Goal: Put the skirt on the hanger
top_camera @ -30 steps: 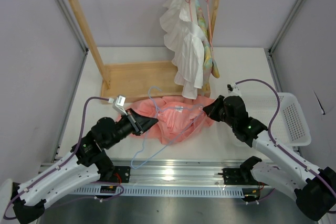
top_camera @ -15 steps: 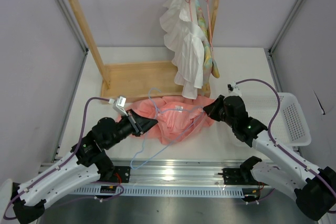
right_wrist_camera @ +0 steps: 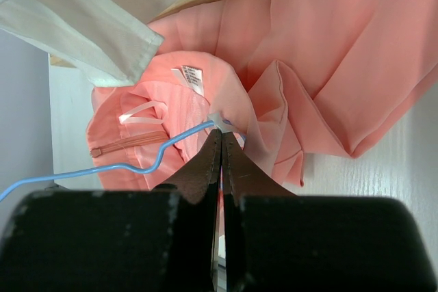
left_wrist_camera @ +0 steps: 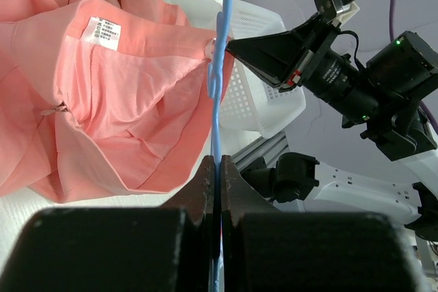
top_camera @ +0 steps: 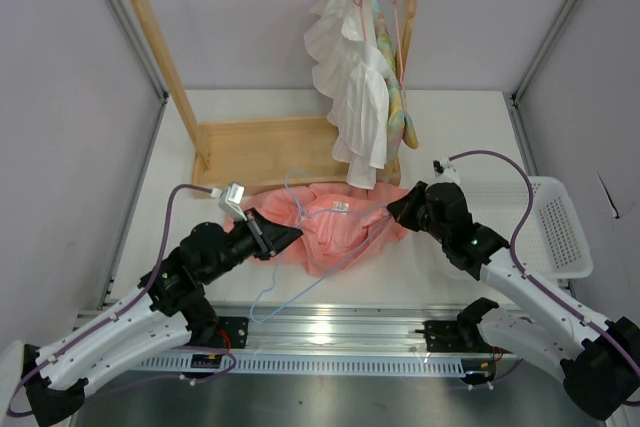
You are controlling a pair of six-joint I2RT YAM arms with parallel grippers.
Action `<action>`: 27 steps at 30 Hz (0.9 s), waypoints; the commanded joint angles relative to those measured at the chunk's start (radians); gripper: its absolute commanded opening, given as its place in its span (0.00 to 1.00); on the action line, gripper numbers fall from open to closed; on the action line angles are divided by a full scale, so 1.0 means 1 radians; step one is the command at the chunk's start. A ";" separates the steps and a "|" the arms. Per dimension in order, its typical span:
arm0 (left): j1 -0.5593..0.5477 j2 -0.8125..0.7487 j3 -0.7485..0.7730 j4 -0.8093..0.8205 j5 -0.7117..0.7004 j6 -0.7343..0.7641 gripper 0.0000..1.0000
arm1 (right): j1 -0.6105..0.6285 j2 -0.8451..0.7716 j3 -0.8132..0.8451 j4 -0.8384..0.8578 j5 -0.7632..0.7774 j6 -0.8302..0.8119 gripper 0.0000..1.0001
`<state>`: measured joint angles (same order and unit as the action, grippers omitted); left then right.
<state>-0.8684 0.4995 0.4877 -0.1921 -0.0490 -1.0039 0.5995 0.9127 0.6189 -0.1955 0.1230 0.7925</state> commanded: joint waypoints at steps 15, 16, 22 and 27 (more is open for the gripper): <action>-0.006 0.057 -0.012 0.112 0.018 -0.001 0.00 | 0.005 -0.020 0.024 0.051 -0.014 0.010 0.00; -0.006 0.053 -0.015 0.117 0.018 -0.001 0.00 | 0.005 -0.021 0.024 0.050 -0.014 0.010 0.00; -0.006 0.059 -0.018 0.144 0.015 0.007 0.00 | 0.005 -0.028 0.025 0.039 -0.022 0.008 0.00; -0.006 0.076 -0.018 0.186 0.006 0.021 0.00 | 0.005 -0.044 0.022 0.018 -0.019 0.002 0.00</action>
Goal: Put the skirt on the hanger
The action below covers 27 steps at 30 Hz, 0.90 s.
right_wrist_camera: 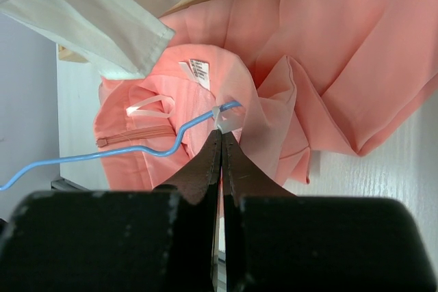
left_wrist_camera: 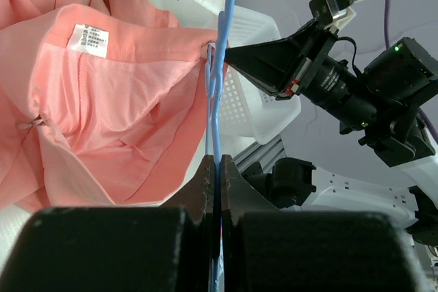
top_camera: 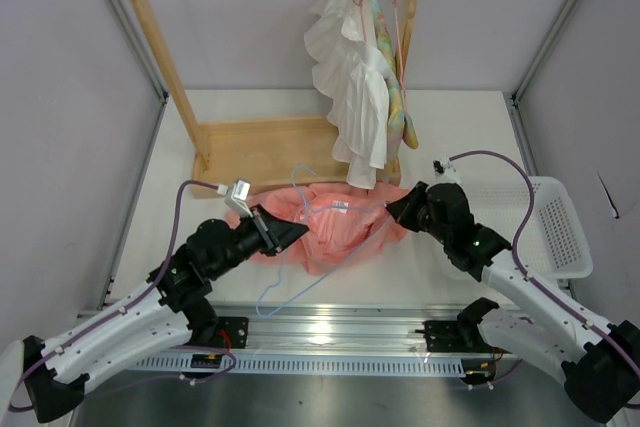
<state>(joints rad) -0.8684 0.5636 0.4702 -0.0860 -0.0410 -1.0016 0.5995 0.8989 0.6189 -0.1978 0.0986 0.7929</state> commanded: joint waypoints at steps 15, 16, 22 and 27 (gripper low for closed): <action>-0.018 0.041 -0.041 0.204 0.033 0.037 0.00 | 0.002 -0.034 0.030 0.003 0.010 -0.006 0.00; -0.021 0.032 -0.045 0.227 0.024 0.040 0.00 | 0.003 -0.032 0.031 -0.003 0.012 -0.007 0.00; -0.023 -0.014 -0.079 0.233 -0.025 0.046 0.00 | -0.001 -0.038 0.030 -0.014 0.016 -0.009 0.00; -0.023 -0.014 -0.087 0.200 -0.049 0.038 0.00 | -0.013 -0.046 0.044 -0.048 0.032 -0.017 0.00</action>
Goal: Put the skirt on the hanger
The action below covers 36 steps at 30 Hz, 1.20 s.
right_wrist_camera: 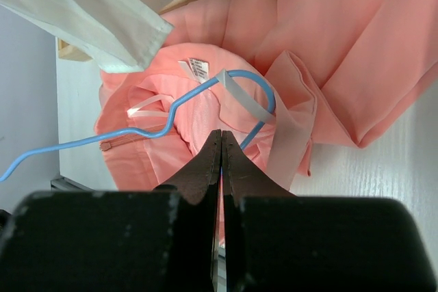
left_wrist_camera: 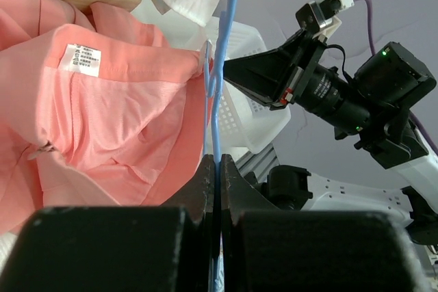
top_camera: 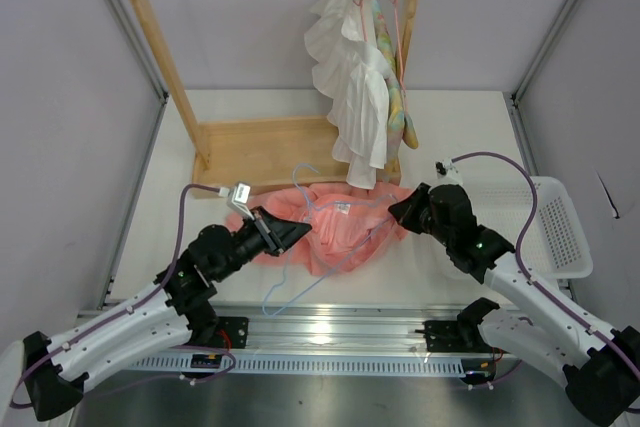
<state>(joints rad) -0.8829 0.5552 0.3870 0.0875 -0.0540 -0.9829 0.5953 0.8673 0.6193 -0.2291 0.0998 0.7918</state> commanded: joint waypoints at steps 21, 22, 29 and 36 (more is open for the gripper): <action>-0.027 0.054 -0.014 0.037 -0.014 0.035 0.00 | -0.081 0.058 0.155 -0.144 0.043 -0.085 0.28; -0.028 0.057 -0.016 0.043 -0.015 0.033 0.00 | -0.080 0.061 0.155 -0.150 0.046 -0.092 0.28; -0.044 0.086 -0.011 0.034 -0.032 0.035 0.00 | -0.095 0.084 0.154 -0.191 0.046 -0.108 0.28; -0.062 0.100 0.016 -0.046 -0.056 0.030 0.00 | -0.097 0.139 0.126 -0.213 0.032 -0.111 0.28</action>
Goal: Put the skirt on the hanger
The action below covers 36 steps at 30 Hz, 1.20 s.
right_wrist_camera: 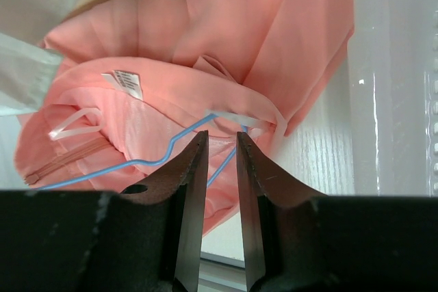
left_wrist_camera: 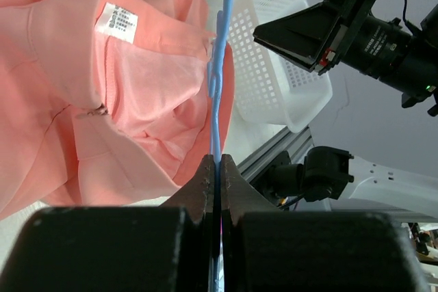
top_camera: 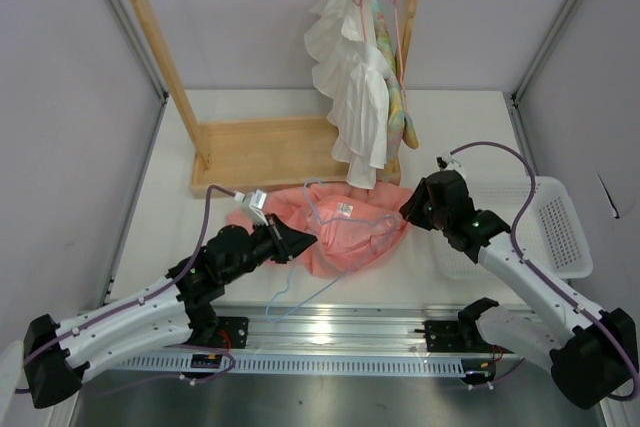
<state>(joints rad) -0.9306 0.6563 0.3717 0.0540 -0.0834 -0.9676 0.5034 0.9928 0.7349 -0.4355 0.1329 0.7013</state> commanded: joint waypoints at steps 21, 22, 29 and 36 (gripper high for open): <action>-0.033 0.059 0.053 -0.045 -0.085 -0.045 0.00 | 0.037 0.121 -0.008 0.040 -0.001 -0.091 0.41; -0.033 0.062 0.055 -0.046 -0.088 -0.048 0.00 | 0.038 0.122 -0.008 0.044 -0.001 -0.095 0.40; -0.033 0.095 0.098 -0.117 -0.101 -0.057 0.00 | 0.047 0.156 -0.002 0.046 0.030 -0.129 0.37; -0.034 0.095 0.102 -0.128 -0.095 -0.057 0.00 | 0.057 0.181 0.018 0.055 0.062 -0.172 0.36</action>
<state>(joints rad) -0.9535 0.7547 0.4358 -0.0650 -0.1555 -1.0134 0.5518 1.1690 0.7040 -0.4126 0.1497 0.5671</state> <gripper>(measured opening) 0.022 0.366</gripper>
